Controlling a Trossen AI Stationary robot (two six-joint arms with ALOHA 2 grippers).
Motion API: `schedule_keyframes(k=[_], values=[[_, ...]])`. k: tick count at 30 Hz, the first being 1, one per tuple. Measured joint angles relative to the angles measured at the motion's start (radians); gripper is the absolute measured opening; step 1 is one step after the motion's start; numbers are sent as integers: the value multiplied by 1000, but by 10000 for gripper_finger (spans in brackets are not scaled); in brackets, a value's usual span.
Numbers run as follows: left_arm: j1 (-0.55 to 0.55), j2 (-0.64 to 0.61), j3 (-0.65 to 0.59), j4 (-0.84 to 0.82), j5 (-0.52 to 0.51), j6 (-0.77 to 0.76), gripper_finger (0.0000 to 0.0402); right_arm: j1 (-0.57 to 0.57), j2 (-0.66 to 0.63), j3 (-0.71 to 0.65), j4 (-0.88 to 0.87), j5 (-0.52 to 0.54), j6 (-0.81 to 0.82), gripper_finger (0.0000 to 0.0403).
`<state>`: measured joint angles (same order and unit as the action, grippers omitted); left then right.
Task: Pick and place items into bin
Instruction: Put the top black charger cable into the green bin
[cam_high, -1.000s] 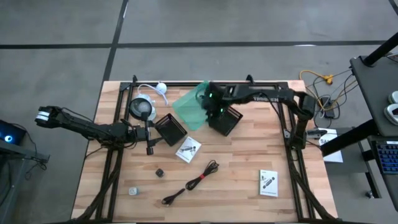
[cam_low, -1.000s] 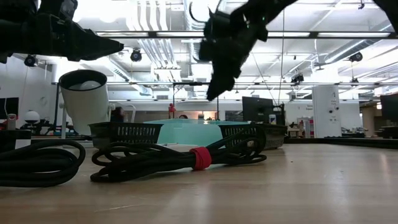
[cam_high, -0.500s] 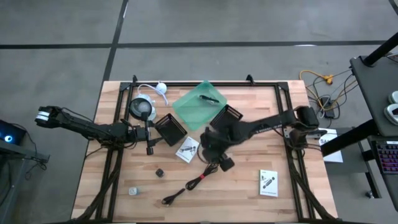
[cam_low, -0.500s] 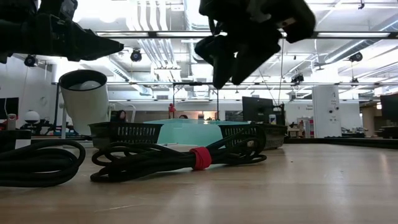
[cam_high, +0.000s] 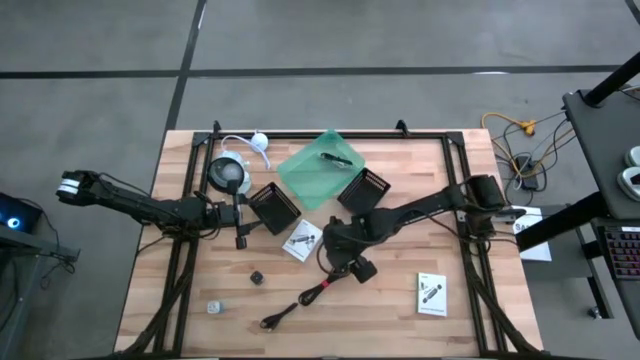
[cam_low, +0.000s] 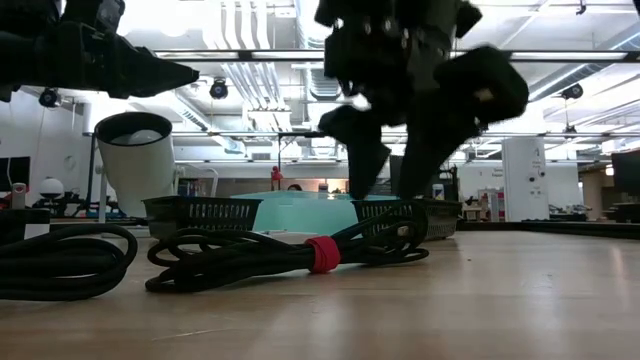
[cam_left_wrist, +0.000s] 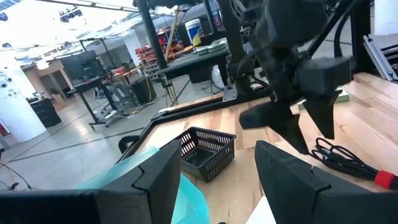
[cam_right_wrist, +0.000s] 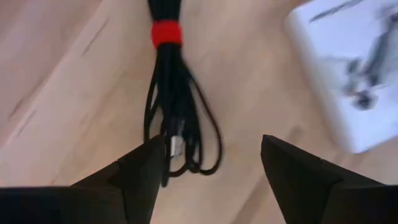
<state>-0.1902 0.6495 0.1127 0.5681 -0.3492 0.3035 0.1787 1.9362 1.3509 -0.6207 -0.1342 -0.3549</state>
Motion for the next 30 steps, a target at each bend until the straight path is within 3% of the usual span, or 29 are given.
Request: schedule_keyframes(k=[7,16,23,30], values=[[0,3,0,1,0,0,189,0,79,-2,4,-13,11,247],[0,5,0,0,0,0,189,0,84,-2,-2,-13,15,211],[0,7,0,0,0,0,189,0,83,-2,-14,-16,15,144],[0,7,0,0,0,0,189,0,81,3,-91,-24,-1,44]])
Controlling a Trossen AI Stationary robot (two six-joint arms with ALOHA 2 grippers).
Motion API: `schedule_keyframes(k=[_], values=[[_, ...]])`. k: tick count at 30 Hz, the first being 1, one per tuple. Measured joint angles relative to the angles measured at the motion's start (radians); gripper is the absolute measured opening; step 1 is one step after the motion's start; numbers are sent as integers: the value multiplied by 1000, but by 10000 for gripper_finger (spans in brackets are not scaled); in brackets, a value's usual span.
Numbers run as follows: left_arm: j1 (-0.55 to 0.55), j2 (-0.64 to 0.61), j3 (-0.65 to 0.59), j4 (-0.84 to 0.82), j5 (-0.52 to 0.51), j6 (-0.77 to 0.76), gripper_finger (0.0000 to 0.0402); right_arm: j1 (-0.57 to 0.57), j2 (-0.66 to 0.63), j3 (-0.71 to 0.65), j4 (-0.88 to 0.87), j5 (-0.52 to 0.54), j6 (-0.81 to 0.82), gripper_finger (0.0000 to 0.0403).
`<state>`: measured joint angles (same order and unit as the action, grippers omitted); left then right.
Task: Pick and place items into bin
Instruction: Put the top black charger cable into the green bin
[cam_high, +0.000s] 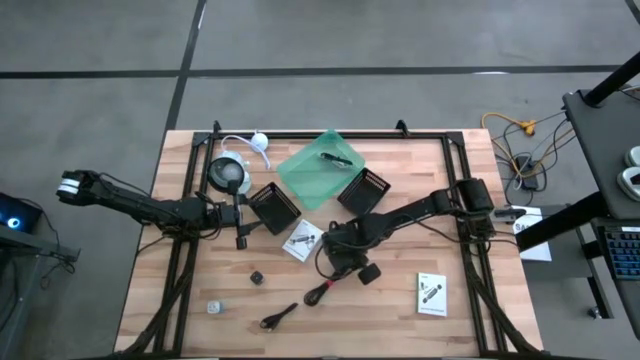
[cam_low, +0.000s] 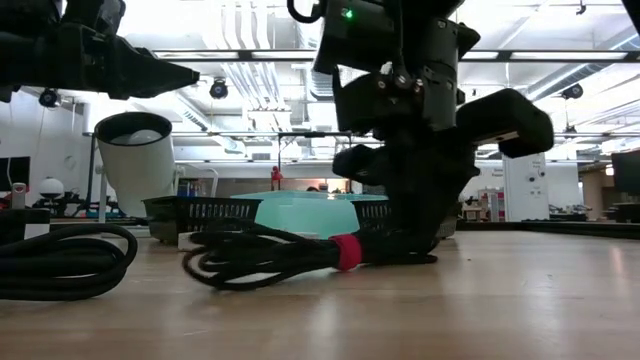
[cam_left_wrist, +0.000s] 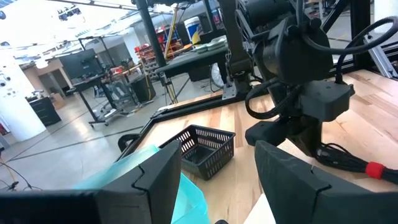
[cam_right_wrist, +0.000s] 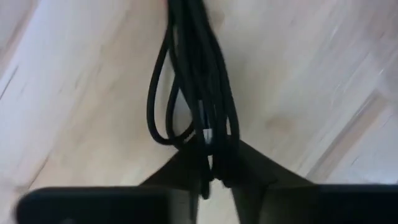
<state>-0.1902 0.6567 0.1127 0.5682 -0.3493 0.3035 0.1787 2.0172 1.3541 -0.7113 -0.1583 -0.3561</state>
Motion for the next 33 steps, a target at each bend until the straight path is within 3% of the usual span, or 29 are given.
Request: schedule_keyframes(k=[2,11,20,25,33], values=[[0,0,0,0,0,0,189,0,-1,6,-41,0,1,20],[0,2,0,1,0,0,189,-3,-64,32,-190,23,21,14],[0,5,1,0,0,0,189,-60,-283,28,-201,340,41,13],[0,6,1,1,0,0,189,-171,-370,26,-162,495,74,13],[0,9,3,0,0,0,189,-472,-386,24,-83,500,341,13]])
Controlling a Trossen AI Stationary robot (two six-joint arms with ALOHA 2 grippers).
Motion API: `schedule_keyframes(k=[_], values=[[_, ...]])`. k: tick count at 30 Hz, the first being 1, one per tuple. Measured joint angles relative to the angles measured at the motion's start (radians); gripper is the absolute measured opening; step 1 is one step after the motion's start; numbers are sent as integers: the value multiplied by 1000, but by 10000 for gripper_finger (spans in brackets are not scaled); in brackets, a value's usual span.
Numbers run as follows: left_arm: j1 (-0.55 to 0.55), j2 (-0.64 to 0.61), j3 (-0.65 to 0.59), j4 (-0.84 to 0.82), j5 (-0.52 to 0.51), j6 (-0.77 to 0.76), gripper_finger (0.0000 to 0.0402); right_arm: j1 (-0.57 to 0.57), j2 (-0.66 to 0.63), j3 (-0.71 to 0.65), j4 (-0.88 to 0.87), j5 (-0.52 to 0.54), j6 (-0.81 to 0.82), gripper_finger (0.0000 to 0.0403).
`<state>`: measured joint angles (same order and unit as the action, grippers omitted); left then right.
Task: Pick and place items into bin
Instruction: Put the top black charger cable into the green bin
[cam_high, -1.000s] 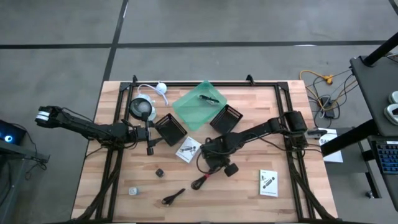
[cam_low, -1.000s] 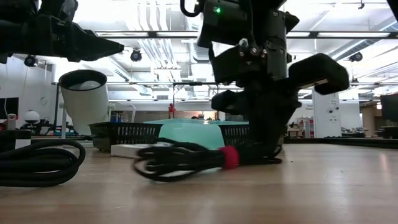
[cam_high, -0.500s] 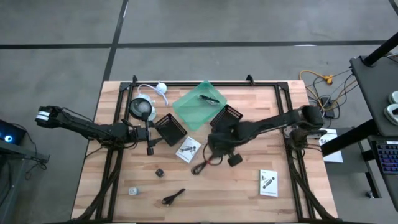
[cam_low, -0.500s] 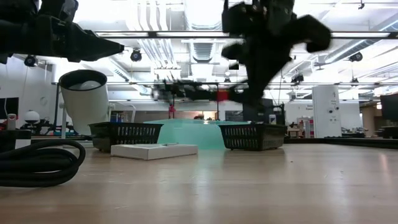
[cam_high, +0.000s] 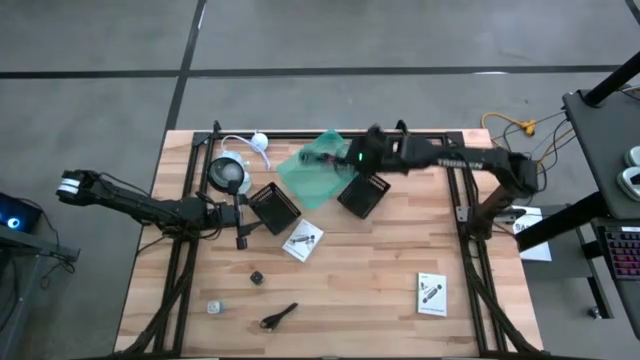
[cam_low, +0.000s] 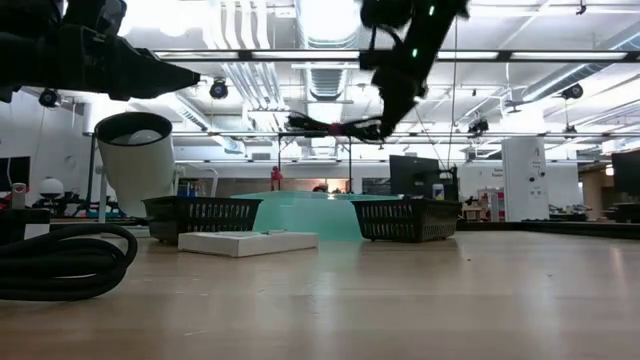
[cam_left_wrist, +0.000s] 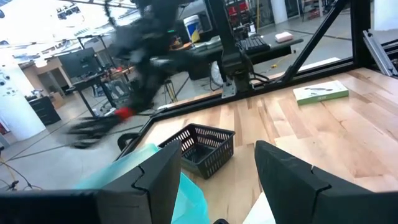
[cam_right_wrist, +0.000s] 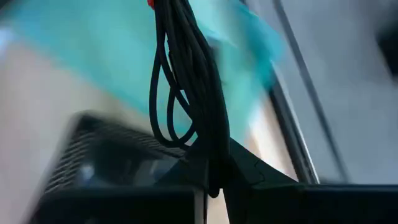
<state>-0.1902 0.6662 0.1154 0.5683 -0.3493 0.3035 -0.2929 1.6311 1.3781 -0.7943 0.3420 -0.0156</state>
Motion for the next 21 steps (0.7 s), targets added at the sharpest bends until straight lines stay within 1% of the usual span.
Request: schedule_keyframes(k=[3,7,9,11,13,16,21], values=[[0,0,0,0,0,0,189,-120,26,-2,3,-40,79,13],[0,1,0,3,0,0,189,-240,78,-2,32,-228,87,13],[0,0,0,-1,0,0,189,-276,116,-2,71,-314,80,13],[0,1,0,2,0,0,189,-297,154,4,88,-375,63,13],[0,1,0,-1,0,0,189,-304,185,18,96,-400,60,13],[0,1,0,0,0,0,189,-304,217,34,93,-403,34,13],[0,1,0,0,0,0,189,-302,231,47,83,-403,23,13]])
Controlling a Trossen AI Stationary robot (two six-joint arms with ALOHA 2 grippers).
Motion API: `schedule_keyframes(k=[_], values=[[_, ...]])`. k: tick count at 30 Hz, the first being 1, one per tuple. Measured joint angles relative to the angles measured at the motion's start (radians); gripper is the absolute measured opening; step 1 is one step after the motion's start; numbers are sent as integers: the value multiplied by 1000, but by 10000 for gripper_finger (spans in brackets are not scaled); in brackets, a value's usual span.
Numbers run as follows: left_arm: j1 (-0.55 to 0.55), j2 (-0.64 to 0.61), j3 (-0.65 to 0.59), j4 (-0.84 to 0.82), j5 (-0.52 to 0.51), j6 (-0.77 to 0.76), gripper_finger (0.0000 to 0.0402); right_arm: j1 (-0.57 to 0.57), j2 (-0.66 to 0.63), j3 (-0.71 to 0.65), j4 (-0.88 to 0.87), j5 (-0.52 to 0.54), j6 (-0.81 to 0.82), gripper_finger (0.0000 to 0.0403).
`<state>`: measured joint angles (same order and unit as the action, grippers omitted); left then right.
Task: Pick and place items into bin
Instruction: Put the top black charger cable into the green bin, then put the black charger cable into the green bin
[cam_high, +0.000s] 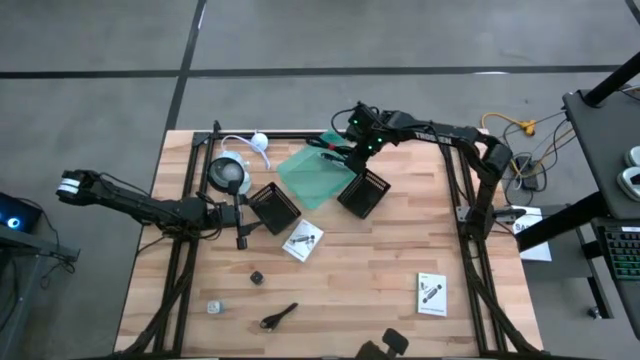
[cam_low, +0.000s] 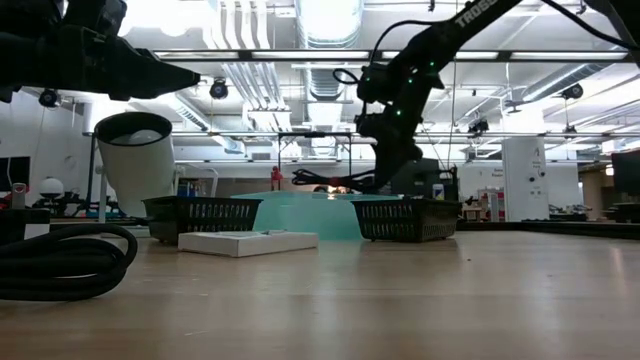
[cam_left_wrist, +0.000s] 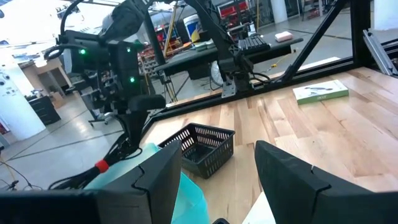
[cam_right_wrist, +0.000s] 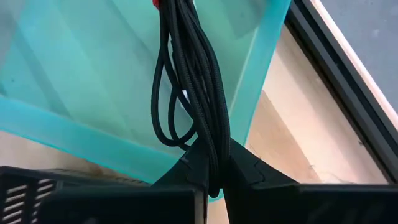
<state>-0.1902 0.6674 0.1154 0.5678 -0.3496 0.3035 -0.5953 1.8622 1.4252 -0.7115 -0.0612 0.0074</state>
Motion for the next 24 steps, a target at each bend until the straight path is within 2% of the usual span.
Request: schedule_keyframes(k=[5,16,20,24], values=[[0,0,-1,0,0,0,189,9,-2,17,-75,0,-15,26],[0,0,-1,0,0,0,189,57,-12,22,-93,0,-53,121],[0,0,-1,0,0,0,189,62,-48,19,-95,-31,-72,146],[0,0,-2,0,0,0,189,104,-117,-45,-30,-75,-122,151]])
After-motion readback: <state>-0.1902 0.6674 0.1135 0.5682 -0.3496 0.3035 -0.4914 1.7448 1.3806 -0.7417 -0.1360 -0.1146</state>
